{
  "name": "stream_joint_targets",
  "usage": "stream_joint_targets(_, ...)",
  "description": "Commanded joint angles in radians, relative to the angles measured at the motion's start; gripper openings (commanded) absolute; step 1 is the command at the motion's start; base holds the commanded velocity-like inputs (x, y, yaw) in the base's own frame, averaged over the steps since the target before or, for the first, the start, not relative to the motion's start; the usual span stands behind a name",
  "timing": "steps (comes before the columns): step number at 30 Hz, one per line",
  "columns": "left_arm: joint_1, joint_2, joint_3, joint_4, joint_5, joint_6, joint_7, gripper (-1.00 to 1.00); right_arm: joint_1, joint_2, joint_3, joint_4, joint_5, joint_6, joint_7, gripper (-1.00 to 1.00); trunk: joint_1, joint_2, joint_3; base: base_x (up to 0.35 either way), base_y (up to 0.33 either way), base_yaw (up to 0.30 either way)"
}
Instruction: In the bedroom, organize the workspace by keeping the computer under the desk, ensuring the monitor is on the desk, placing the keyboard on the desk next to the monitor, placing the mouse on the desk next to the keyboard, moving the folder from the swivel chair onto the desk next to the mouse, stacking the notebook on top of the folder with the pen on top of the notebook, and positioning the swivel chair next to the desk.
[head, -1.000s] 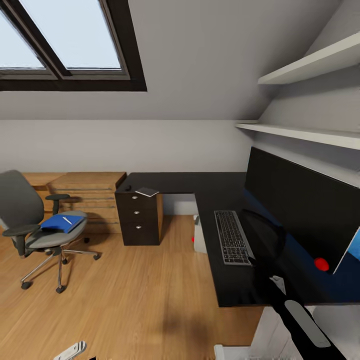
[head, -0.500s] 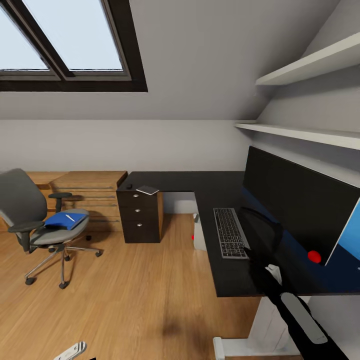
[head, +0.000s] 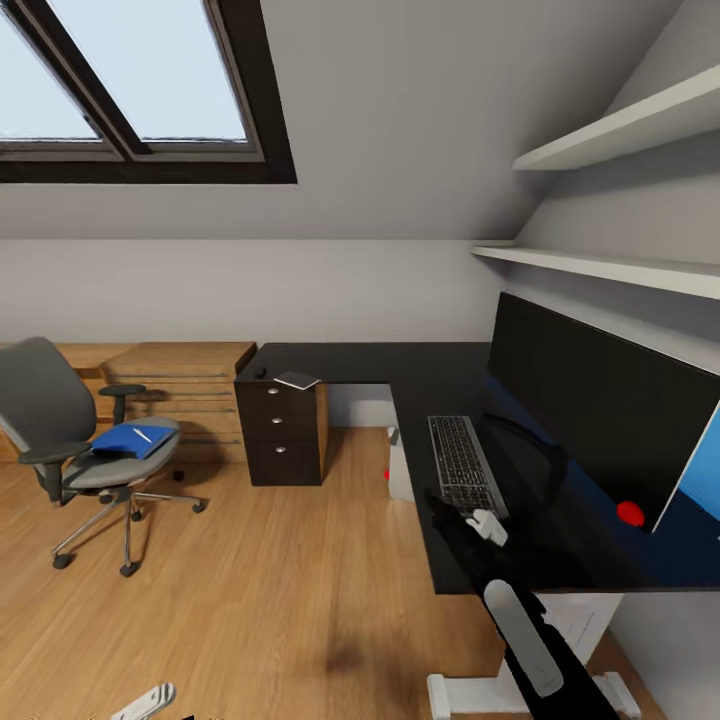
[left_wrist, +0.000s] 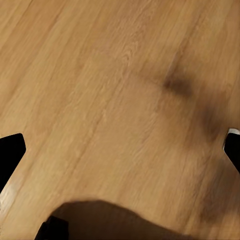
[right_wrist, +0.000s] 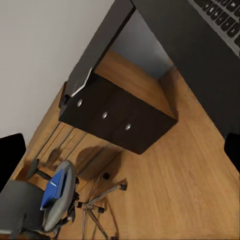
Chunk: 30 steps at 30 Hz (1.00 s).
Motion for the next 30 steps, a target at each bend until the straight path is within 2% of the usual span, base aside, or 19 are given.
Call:
stream_joint_targets(1,0.000,0.000,-0.027,-0.002,0.009,0.005,0.003,1.00,0.000,0.036,0.007,0.016,0.062,0.000,-0.006,1.00,0.000,-0.001,-0.001,0.000,0.000,0.220)
stream_joint_targets(4,0.000,0.000,-0.053,-0.002,0.008,0.003,0.003,1.00,-0.001,0.062,0.036,0.047,0.163,-0.043,-0.007,1.00,0.000,-0.001,-0.001,0.000,0.006,0.255)
stream_joint_targets(5,0.000,0.000,-0.060,-0.002,0.008,0.000,0.003,1.00,-0.001,0.067,0.045,0.052,0.186,-0.061,-0.008,1.00,0.000,-0.001,-0.001,0.000,0.063,0.263)
stream_joint_targets(8,0.000,0.000,-0.093,-0.002,0.008,-0.010,0.004,1.00,-0.001,0.076,0.074,0.057,0.213,-0.084,-0.011,1.00,0.000,-0.001,-0.001,0.000,0.158,0.188)
stream_joint_targets(13,0.000,0.000,-0.130,0.013,0.007,-0.042,0.003,1.00,-0.001,0.078,0.162,0.061,0.227,-0.096,-0.029,1.00,0.000,-0.001,-0.001,0.000,0.290,0.044)
stream_joint_targets(23,0.000,0.000,-0.135,0.018,0.007,-0.055,0.003,1.00,-0.001,0.078,0.185,0.110,0.230,-0.098,-0.033,1.00,0.000,-0.001,-0.001,0.000,0.305,0.003)
stream_joint_targets(30,0.000,0.001,-0.136,0.030,0.007,-0.055,0.003,1.00,0.000,0.080,0.188,0.115,0.226,-0.100,-0.025,1.00,0.000,-0.001,-0.001,0.000,0.090,0.000)
